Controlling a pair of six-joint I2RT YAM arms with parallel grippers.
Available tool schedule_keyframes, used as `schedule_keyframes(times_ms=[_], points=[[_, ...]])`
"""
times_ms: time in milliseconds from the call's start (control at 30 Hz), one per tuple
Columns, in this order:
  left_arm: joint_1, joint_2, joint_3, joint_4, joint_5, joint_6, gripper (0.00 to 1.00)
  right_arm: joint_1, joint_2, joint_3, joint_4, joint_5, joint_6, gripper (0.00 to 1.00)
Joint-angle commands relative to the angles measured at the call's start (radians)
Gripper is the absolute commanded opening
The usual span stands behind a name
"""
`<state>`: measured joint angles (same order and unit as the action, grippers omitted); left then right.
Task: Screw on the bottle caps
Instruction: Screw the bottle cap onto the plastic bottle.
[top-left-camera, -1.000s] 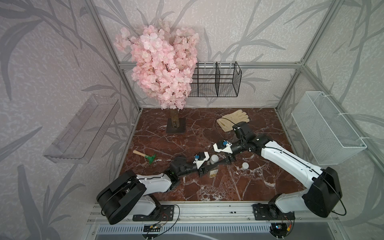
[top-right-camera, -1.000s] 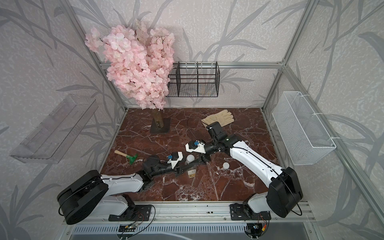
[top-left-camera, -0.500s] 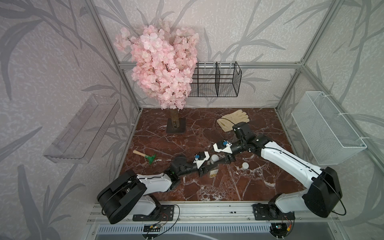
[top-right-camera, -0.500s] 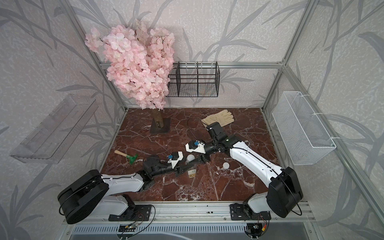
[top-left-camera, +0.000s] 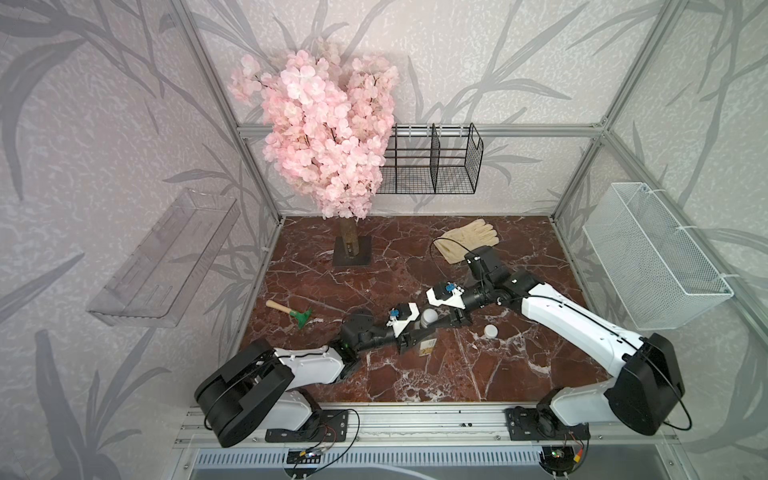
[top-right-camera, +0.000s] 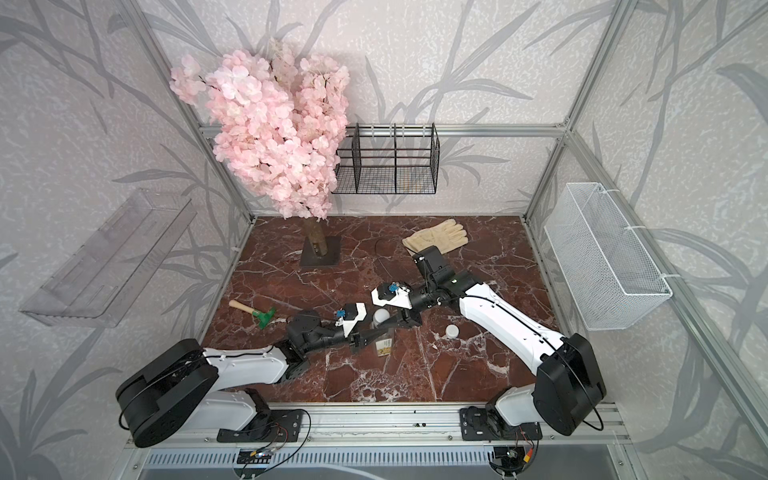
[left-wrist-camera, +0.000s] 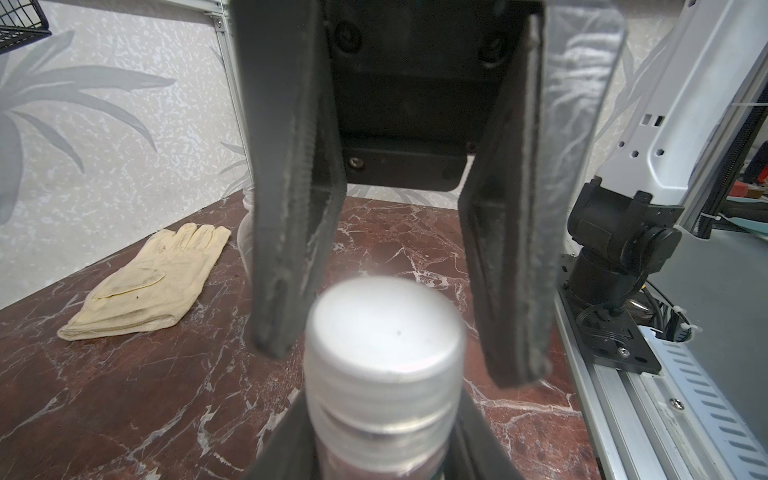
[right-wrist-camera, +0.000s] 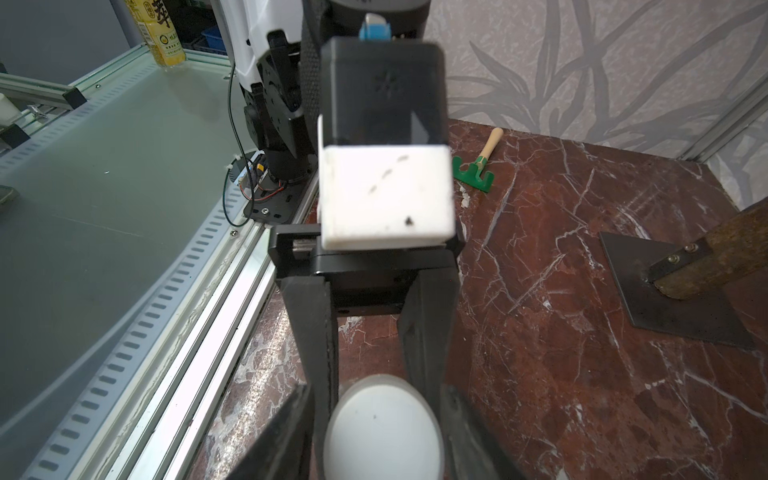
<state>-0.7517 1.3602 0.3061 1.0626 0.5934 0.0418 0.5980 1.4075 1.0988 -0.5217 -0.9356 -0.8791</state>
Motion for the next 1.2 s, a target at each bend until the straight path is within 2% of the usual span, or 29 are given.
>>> schedule_keyframes(times_ms=[0,467,867,1167], points=[[-0.003,0.030,-0.005,-0.118,0.013,-0.016,0.26,0.002,-0.016,-0.014,-0.027,-0.013,0.008,0.51],[-0.003,0.034,-0.004,-0.120,0.010,-0.016,0.26,0.017,-0.020,-0.022,-0.034,0.011,0.008,0.28],[-0.004,0.040,0.000,-0.124,0.009,-0.017,0.26,0.016,-0.083,-0.117,0.266,-0.034,0.250,0.25],[-0.004,0.044,0.002,-0.125,0.010,-0.016,0.26,0.014,-0.094,-0.127,0.277,-0.032,0.279,0.25]])
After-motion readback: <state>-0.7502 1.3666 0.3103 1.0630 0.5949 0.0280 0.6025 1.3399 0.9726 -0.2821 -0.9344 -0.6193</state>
